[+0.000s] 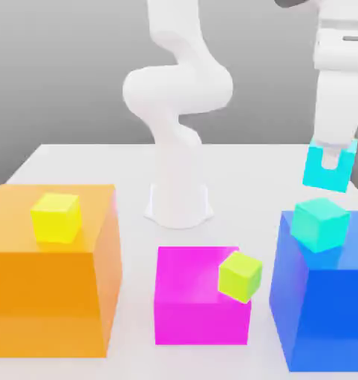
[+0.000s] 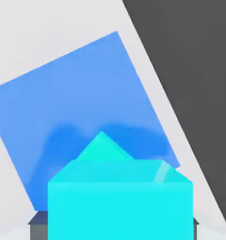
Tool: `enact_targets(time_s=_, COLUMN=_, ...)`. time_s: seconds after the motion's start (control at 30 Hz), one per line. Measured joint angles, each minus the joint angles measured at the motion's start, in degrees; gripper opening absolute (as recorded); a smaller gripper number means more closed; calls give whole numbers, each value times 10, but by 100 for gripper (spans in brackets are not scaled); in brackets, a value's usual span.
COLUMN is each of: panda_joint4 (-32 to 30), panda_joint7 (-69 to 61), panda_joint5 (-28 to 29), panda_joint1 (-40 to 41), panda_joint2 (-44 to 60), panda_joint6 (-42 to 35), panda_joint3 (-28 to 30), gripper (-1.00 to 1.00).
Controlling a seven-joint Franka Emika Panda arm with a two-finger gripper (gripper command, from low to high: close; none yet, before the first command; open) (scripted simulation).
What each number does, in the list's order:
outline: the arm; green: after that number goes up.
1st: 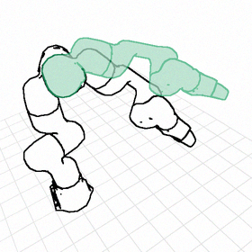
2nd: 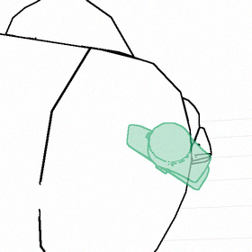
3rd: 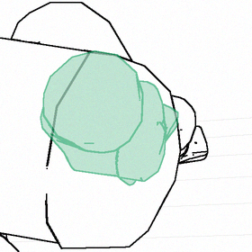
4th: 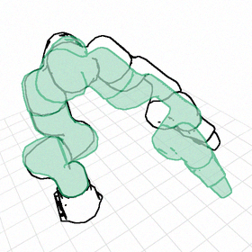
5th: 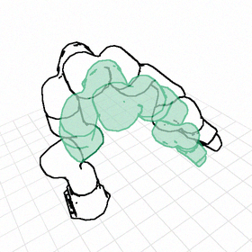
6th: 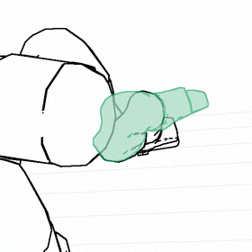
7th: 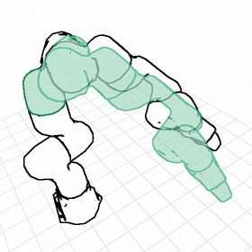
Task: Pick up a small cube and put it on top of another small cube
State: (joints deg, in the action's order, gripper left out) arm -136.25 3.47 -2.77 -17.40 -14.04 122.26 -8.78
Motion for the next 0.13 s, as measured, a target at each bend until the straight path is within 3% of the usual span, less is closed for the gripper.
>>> enact_targets(time_s=0.03, panda_joint4=-11, panda_joint7=0, panda_joint5=0, panda_joint1=0, panda_joint2=6, panda_joint6=18, panda_joint3=-1, gripper=100)
enact_targets(time_s=0.13, panda_joint4=-11, panda_joint7=0, panda_joint5=0, panda_joint1=0, panda_joint2=6, panda_joint6=17, panda_joint3=-1, gripper=100)
